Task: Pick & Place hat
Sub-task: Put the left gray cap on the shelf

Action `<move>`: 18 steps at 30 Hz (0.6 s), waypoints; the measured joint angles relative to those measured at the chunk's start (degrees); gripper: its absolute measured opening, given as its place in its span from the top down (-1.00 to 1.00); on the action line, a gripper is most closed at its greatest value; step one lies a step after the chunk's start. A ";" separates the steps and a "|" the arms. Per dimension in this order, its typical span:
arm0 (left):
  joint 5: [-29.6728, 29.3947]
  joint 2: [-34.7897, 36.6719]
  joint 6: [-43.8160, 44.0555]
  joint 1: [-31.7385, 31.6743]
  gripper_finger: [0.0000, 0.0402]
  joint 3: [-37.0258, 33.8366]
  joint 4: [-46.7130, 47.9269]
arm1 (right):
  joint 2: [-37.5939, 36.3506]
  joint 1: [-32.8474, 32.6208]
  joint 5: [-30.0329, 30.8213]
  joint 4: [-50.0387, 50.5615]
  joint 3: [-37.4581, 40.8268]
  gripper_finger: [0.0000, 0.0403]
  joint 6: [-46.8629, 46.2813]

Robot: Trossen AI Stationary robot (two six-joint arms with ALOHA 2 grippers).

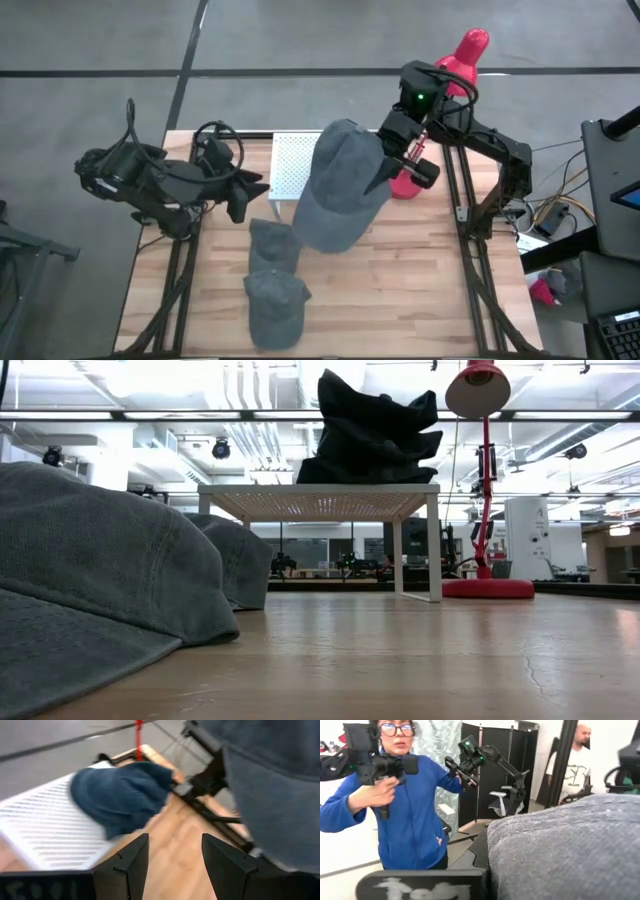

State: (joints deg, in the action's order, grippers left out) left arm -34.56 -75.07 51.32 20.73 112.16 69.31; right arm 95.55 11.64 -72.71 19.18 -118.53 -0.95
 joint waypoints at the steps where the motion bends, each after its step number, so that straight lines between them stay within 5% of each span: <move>1: 0.92 0.00 -0.14 -0.02 0.09 0.00 -1.53 | 0.00 -0.49 0.00 0.00 -0.28 0.96 0.57; 18: 15.25 -0.15 3.99 -2.51 0.09 -2.34 -14.11 | -0.09 -4.94 -3.19 0.31 -1.96 0.96 7.29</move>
State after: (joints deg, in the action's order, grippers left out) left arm -19.32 -75.22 55.31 18.22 109.82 55.20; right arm 95.46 6.70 -75.90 19.49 -120.49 6.34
